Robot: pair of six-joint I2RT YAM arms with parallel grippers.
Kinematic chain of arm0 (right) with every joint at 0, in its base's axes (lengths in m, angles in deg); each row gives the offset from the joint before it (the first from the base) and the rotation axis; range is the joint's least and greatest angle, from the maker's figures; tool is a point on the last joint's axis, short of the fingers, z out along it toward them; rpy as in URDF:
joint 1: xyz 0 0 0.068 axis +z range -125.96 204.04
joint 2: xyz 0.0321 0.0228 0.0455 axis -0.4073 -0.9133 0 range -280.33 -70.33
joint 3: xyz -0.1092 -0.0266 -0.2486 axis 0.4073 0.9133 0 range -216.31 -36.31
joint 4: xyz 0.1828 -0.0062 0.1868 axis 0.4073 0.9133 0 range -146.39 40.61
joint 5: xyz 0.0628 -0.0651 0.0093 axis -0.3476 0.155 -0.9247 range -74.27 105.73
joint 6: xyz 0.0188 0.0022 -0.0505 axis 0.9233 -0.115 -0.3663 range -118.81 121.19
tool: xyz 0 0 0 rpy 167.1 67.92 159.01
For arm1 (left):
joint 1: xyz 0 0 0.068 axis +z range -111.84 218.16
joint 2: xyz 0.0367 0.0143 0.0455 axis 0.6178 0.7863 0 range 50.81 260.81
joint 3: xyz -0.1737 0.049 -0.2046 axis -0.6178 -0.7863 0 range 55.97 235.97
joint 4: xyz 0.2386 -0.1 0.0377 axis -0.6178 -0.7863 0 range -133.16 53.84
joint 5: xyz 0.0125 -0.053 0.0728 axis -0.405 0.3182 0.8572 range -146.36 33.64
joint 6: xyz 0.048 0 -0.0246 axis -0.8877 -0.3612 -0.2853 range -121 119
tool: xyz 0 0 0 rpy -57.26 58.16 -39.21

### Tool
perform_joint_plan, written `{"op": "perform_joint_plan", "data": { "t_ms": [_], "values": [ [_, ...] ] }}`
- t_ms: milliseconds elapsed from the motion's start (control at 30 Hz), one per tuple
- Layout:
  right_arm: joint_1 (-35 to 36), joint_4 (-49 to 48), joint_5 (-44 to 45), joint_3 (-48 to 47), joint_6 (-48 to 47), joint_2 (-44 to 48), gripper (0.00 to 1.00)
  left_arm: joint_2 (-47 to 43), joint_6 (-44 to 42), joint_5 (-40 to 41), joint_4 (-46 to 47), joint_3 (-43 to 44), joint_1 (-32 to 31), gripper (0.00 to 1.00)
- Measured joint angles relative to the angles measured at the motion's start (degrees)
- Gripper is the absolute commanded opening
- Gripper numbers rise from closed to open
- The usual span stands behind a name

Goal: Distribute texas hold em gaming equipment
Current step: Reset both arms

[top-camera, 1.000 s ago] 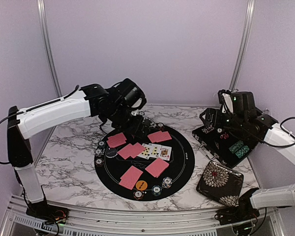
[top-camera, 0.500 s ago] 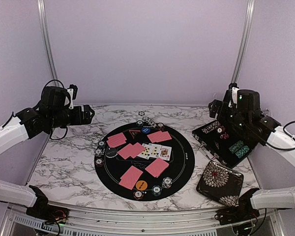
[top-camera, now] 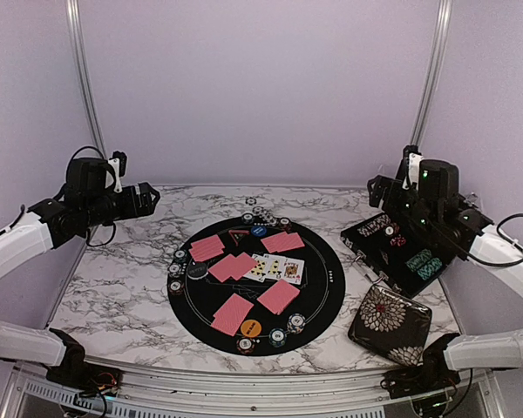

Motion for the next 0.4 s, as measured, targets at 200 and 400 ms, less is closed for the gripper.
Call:
{"op": "perform_joint_plan", "data": {
  "t_ms": [200, 400],
  "values": [
    [0.00, -0.90, 0.00, 0.09, -1.22, -0.02, 0.98, 0.37, -0.02, -1.27, 1.79, -0.63, 0.42, 0.99],
    [0.00, -0.94, 0.00, 0.09, -1.95, -0.28, 0.98, 0.37, -0.04, -1.90, 2.86, -1.31, 0.63, 0.99]
  ]
}}
